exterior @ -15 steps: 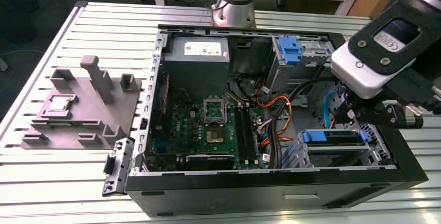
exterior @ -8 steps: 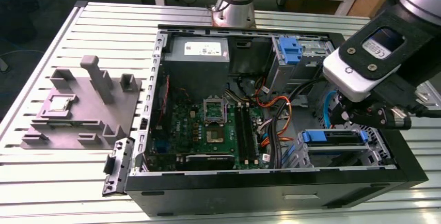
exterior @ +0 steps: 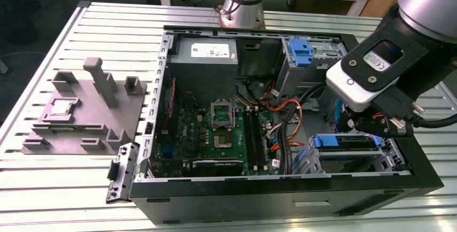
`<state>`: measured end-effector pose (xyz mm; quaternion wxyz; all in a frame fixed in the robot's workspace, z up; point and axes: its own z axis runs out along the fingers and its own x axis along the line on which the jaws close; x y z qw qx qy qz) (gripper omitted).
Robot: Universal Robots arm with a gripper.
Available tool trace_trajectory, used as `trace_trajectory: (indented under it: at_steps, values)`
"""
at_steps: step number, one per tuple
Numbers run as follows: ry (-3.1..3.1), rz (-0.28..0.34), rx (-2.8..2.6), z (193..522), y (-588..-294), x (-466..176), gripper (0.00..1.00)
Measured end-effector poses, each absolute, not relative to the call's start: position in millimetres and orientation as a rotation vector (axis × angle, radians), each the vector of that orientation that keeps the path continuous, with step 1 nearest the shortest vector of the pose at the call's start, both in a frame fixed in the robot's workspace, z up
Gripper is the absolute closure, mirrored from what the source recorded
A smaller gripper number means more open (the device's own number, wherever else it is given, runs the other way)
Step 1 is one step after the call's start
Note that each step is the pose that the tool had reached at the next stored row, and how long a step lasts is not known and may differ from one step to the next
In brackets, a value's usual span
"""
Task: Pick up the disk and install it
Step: 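Insert the disk into the insertion slot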
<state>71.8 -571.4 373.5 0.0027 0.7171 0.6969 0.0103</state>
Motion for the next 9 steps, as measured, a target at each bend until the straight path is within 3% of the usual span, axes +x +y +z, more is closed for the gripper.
trace_trajectory:
  at_steps: [9]
  values:
    - [2.186, 0.033, 2.250, 367.6, -571.4, 71.8, 0.90]
